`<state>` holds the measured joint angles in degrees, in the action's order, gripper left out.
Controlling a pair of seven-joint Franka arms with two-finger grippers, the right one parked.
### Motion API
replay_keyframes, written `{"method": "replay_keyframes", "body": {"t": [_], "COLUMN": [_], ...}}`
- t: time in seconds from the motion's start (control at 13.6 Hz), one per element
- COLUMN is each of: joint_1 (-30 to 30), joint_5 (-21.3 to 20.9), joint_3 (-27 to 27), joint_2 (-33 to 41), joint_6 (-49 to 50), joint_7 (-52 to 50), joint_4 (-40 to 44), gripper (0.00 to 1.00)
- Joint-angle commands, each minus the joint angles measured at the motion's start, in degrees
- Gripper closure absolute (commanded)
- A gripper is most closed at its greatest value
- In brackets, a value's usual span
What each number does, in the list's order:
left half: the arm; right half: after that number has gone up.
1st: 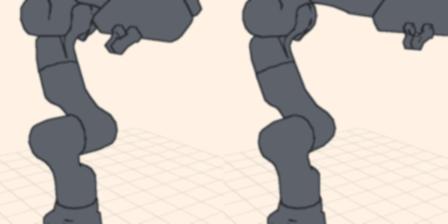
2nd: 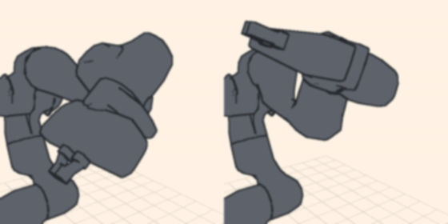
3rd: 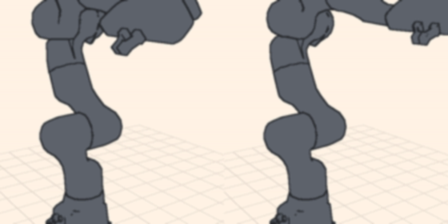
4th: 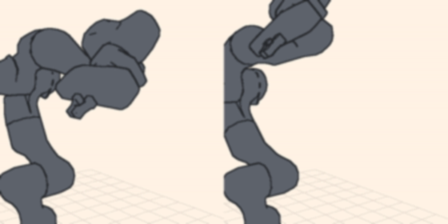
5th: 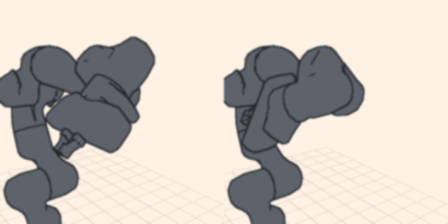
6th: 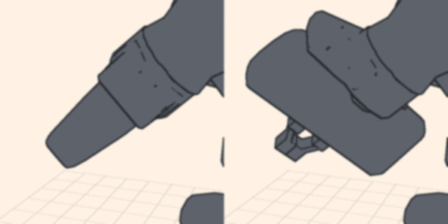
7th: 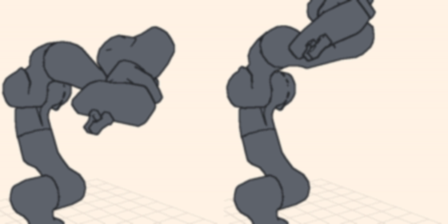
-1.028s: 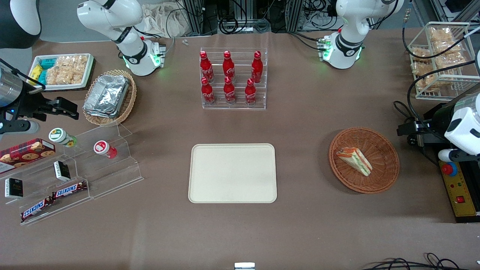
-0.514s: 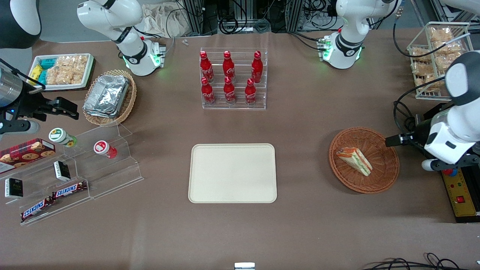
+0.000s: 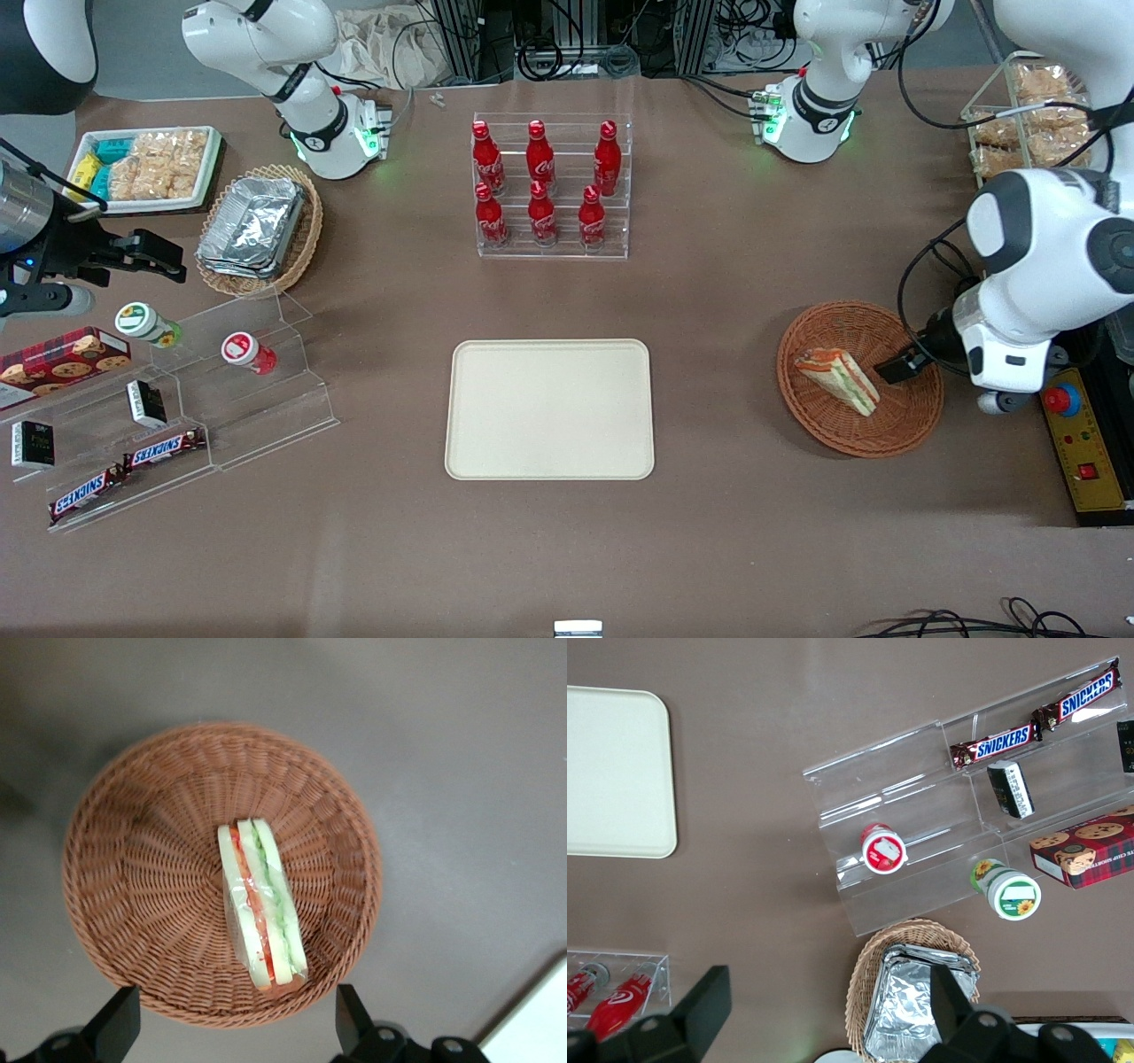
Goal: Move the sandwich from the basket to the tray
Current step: 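Move the left gripper down over the wrapped sandwich in the wicker basket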
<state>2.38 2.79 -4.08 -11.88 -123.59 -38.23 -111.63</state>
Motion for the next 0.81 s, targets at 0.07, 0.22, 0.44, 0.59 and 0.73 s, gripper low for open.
{"method": "replay_keyframes", "body": {"t": [0.07, 0.22, 0.44, 0.59, 0.73], "joint_1": [-0.2, -0.4, -1.0, -1.6, -1.8], "joint_5": [-0.8, -0.8, -0.8, -0.8, -0.8], "joint_3": [-0.4, -0.4, -0.4, -0.4, -0.4], "joint_2": [-1.9, -3.8, -5.6, -6.5, -7.3], "joint_6": [-9.2, -11.3, -14.1, -16.5, -17.9], "joint_7": [-5.5, -7.7, -9.8, -11.8, -12.5], "joint_4": [-6.5, -6.4, -6.4, -6.4, -6.6], "gripper": [0.01, 0.01, 0.01, 0.01, 0.02]}}
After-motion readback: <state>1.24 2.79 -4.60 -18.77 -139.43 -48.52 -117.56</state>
